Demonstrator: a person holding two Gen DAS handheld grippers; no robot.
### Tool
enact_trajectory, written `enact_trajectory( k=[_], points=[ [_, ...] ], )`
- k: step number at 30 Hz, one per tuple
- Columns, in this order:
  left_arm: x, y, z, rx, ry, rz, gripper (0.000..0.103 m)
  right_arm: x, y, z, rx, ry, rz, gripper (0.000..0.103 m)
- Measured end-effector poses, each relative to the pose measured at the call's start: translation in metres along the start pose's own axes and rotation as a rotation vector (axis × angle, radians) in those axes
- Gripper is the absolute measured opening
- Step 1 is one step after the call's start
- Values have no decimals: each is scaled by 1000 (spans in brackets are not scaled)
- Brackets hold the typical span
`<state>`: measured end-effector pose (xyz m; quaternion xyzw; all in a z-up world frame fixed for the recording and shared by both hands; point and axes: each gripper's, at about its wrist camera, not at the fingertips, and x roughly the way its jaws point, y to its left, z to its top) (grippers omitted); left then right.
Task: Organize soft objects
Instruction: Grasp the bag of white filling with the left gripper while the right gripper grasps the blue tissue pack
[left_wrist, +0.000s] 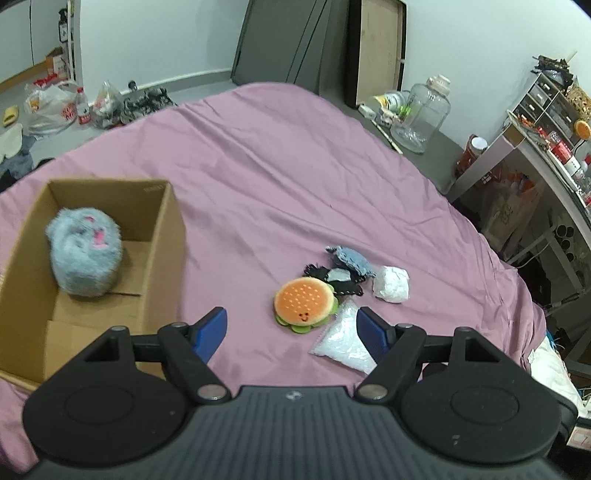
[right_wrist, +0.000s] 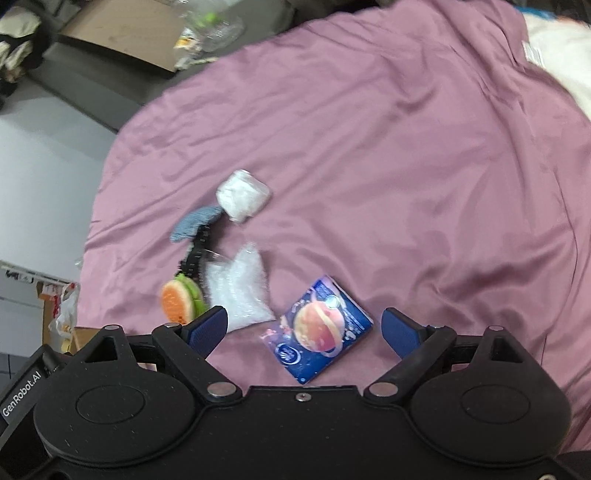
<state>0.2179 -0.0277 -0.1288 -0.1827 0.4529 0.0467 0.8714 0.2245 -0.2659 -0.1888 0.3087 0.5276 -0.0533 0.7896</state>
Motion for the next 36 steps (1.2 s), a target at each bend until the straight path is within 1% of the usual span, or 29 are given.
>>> enact_trajectory(
  k=[4, 9, 14, 17, 19, 21, 22, 24, 25, 26, 27, 32, 33, 36],
  points=[
    [15, -7, -2, 8, 27, -2, 76, 14, -7, 1, 51, 38, -26, 88],
    [35, -15, -4, 18, 59, -10, 76, 30, -11, 2, 83, 72, -63, 86],
    [56, -21, -7, 20, 95, -21, 76, 43, -18, 6, 139, 85, -84, 82],
    [67, -25, -8, 24, 112, -28, 76, 50, -20, 8, 158, 83, -81, 81],
    [74, -27, -9, 26, 125, -32, 76, 52, -21, 9, 163, 78, -73, 76],
    [81, -29, -11, 31, 135, -40, 76, 54, -22, 11, 168, 72, -76, 65],
    [85, -31, -12, 33, 142, -41, 76, 55, -23, 12, 174, 67, -76, 62],
    [93, -33, -15, 37, 161, -43, 76, 54, -25, 14, 183, 51, -78, 48],
    [96, -34, -17, 38, 168, -48, 76, 53, -26, 15, 188, 40, -79, 44],
    [99, -35, -18, 38, 172, -52, 76, 52, -27, 16, 201, 29, -71, 38],
    [102, -36, -20, 38, 175, -55, 76, 51, -30, 17, 214, 20, -61, 35],
    [109, -41, -21, 56, 181, -81, 76, 51, -34, 20, 248, 30, -33, 37],
    [108, -43, -21, 63, 179, -85, 76, 50, -34, 20, 252, 40, -27, 42],
    [105, -45, -22, 73, 173, -101, 76, 48, -33, 19, 250, 53, -29, 52]
  ],
)
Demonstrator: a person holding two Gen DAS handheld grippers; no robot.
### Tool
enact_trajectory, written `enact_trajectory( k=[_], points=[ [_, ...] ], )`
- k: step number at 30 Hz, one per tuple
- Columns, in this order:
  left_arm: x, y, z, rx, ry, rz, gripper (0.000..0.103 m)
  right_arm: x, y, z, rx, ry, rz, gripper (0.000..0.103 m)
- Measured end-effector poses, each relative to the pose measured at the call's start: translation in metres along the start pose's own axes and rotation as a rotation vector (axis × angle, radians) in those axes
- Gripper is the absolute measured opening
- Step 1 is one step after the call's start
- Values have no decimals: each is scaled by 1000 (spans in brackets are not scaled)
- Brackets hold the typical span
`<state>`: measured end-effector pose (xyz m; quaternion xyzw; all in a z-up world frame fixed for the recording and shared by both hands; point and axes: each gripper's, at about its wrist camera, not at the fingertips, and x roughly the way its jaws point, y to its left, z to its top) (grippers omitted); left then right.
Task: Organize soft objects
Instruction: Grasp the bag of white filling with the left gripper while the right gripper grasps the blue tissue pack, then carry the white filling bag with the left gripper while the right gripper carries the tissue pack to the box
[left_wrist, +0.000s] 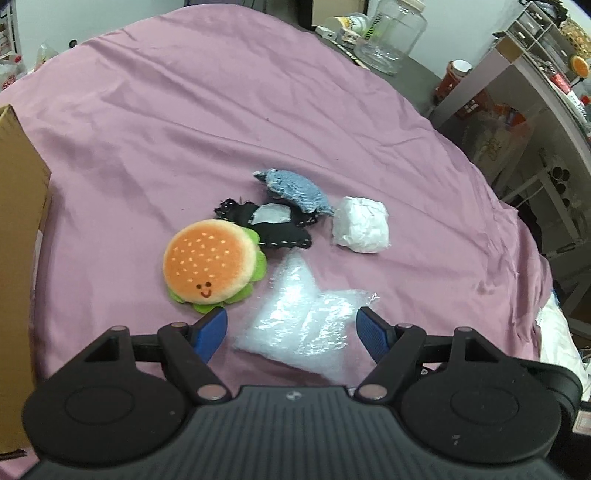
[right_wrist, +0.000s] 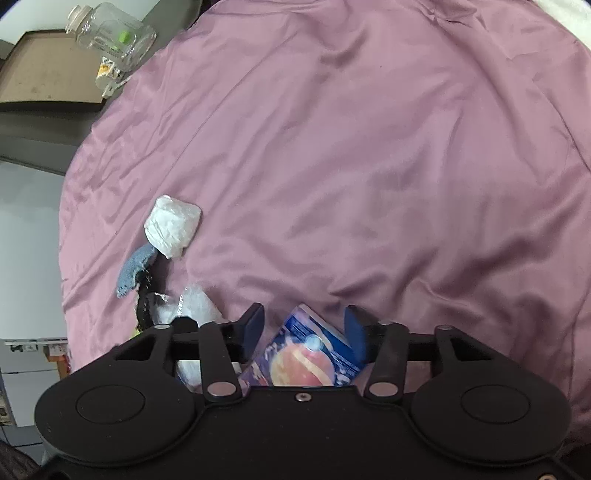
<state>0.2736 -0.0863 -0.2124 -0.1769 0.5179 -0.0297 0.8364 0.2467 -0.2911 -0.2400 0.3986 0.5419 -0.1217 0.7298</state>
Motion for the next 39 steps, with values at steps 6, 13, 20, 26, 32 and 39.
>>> enact_trajectory(
  k=[6, 13, 20, 26, 32, 39],
  points=[
    [10, -1, -1, 14, 12, 7, 76, -5, -3, -6, 12, 13, -15, 65],
    [17, 3, -2, -15, 3, -16, 76, -2, -3, -13, 22, 46, -9, 67],
    [13, 17, -5, -74, -4, -48, 45, 3, 0, -13, 20, 46, -11, 68],
    [-5, 31, -8, -136, -14, -32, 34, -4, -1, -11, 30, 10, 44, 65],
    [-22, 46, -21, -172, -6, -13, 34, -12, 7, -14, -10, 9, 112, 66],
    [-38, 54, -34, -167, 7, -10, 34, -10, 26, -27, -142, 41, 40, 67]
  ],
)
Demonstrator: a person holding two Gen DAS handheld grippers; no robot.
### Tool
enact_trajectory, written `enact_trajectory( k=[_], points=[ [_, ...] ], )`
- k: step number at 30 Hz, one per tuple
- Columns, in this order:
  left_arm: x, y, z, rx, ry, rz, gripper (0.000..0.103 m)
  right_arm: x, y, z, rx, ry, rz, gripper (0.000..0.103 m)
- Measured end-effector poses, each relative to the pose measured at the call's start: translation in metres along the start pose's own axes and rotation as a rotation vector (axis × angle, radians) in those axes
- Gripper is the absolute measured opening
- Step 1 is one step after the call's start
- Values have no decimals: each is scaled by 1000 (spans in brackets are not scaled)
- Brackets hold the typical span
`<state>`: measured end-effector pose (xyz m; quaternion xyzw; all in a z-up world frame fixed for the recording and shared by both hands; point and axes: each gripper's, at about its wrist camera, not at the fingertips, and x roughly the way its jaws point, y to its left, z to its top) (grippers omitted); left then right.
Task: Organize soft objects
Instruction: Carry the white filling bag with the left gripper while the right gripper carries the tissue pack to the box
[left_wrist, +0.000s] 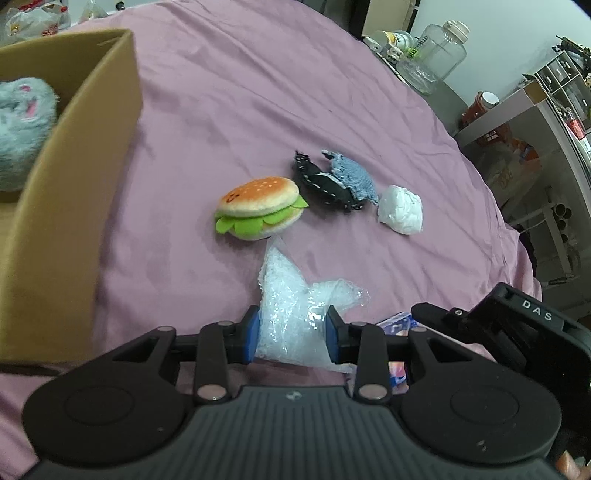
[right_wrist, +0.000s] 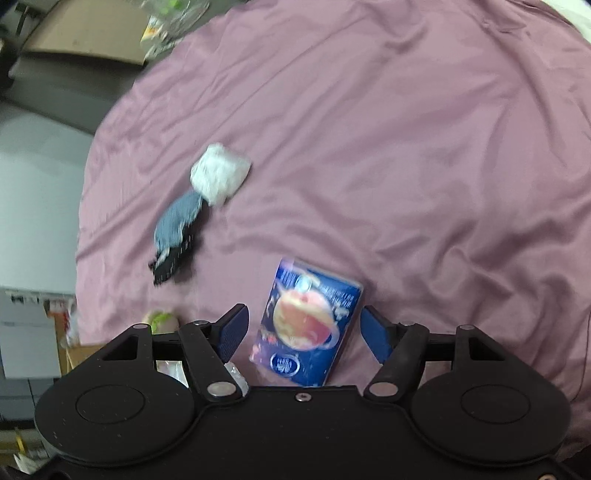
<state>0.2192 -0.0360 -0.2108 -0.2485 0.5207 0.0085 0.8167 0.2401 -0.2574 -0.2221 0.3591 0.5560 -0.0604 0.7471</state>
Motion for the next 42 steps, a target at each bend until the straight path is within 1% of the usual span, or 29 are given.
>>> enact_trajectory(
  k=[6, 11, 14, 15, 18, 21, 22, 24, 27, 29, 33, 38, 42],
  points=[
    [-7, 5, -4, 10, 5, 17, 35, 8, 7, -4, -34, 16, -48, 67],
    [2, 13, -9, 3, 37, 44, 36, 15, 14, -8, -84, 18, -84, 67],
    [7, 14, -10, 2, 35, 47, 38, 18, 17, -9, -108, 12, -102, 68],
    [9, 13, -10, 4, 35, 49, 39, 19, 18, -9, -113, 11, -111, 64],
    [12, 11, -10, 20, 42, 59, 41, 17, 21, -10, -140, -5, -119, 59],
    [15, 8, -10, 35, 43, 62, 41, 10, 21, -8, -141, -22, -83, 57],
    [15, 8, -10, 32, 41, 59, 38, 8, 20, -8, -138, -28, -68, 57],
    [11, 7, -9, 30, 37, 44, 35, 2, 21, -9, -139, -36, -38, 57],
    [2, 3, -8, 38, 20, 33, 34, -10, 24, -10, -145, -53, 16, 56],
    [-8, 1, -7, 46, 4, 25, 34, -18, 26, -10, -154, -71, 44, 56],
    [-32, 0, -4, 57, -38, 18, 34, -33, 33, -14, -179, -83, 132, 56],
    [-69, 3, 3, 57, -101, -1, 34, -48, 55, -27, -243, -105, 223, 56],
    [-99, 10, 6, 54, -163, -2, 34, -55, 75, -40, -315, -124, 252, 56]
  ],
)
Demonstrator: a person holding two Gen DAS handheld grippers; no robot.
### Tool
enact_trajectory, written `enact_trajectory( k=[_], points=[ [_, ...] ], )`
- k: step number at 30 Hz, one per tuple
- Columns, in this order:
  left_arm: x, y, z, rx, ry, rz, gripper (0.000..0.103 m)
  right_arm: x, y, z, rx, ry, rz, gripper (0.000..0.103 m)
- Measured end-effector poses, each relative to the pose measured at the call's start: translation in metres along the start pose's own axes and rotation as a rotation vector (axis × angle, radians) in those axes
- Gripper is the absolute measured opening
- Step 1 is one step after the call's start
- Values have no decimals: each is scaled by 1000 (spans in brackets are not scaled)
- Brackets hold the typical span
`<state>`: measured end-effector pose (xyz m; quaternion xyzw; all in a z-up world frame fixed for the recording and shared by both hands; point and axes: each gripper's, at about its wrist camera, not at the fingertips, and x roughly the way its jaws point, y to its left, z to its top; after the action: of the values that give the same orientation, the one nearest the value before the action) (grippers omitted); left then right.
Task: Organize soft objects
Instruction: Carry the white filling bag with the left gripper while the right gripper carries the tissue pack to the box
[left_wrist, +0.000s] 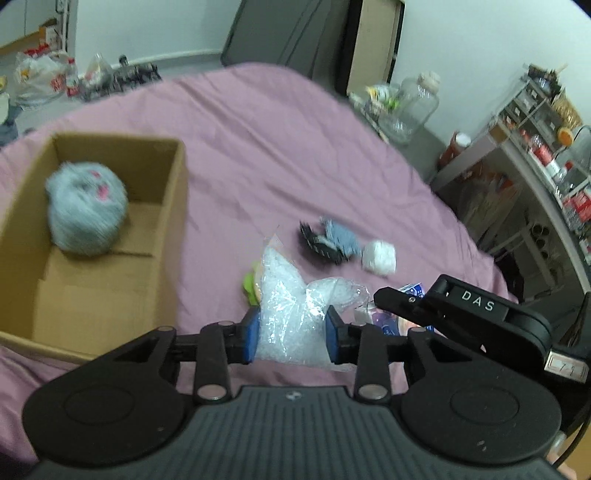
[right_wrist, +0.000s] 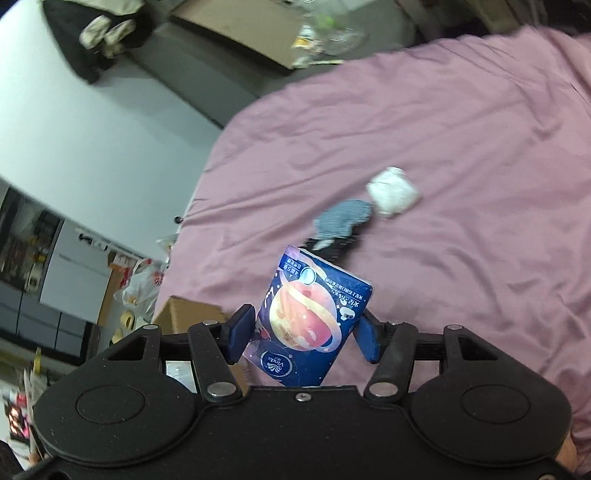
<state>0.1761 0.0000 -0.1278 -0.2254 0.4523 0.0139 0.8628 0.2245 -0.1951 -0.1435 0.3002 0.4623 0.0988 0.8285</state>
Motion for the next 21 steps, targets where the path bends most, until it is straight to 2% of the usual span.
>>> enact_trajectory(
  k=[12, 21],
  points=[
    [-51, 47, 17, -56, -99, 73, 34, -8, 55, -11, -172, -43, 43, 56],
    [-68, 82, 26, -89, -144, 124, 34, 4, 96, -12, -252, -12, 101, 57]
  ],
)
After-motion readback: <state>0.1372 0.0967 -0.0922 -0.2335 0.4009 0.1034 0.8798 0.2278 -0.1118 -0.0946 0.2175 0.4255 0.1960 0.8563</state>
